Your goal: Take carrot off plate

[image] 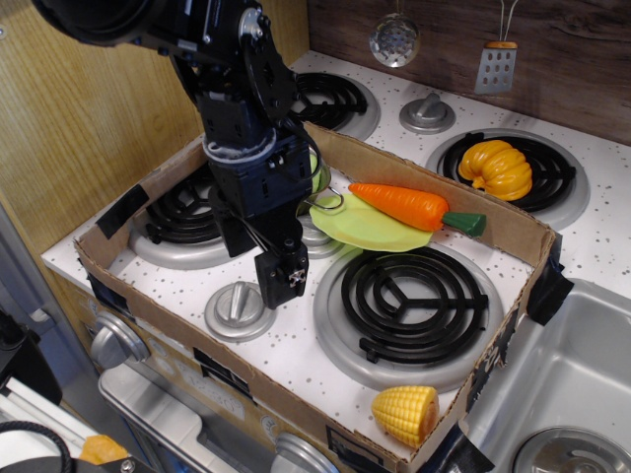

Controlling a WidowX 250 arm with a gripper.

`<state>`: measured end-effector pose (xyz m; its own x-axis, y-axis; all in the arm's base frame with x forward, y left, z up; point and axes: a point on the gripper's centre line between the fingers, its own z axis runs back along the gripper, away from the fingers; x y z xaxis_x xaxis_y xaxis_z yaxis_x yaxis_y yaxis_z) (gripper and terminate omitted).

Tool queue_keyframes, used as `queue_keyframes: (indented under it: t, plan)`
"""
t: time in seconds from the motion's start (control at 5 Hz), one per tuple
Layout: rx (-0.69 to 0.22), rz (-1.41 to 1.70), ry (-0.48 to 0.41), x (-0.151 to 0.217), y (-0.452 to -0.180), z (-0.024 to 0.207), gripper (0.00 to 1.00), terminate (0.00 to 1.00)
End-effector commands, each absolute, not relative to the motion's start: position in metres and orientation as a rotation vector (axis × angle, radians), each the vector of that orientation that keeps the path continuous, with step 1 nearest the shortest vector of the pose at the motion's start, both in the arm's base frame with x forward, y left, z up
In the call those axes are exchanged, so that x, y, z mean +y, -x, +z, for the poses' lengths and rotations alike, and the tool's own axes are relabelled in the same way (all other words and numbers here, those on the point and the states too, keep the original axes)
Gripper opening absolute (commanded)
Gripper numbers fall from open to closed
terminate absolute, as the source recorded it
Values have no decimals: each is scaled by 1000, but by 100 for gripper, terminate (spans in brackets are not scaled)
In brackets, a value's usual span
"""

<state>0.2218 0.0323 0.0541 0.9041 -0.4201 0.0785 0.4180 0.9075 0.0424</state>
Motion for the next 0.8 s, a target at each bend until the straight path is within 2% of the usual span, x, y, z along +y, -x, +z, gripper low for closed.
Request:
queue_keyframes:
  t: [0.0, 0.2, 0.4, 0.6]
  plan:
    - [-87, -433, -25, 32, -222, 54, 100, 0]
    - [-90, -501, -38, 37, -226, 61, 100, 0]
    - [-82, -599, -110, 39, -234, 77, 100, 0]
    - [-101, -759, -137, 33, -245, 93, 100, 0]
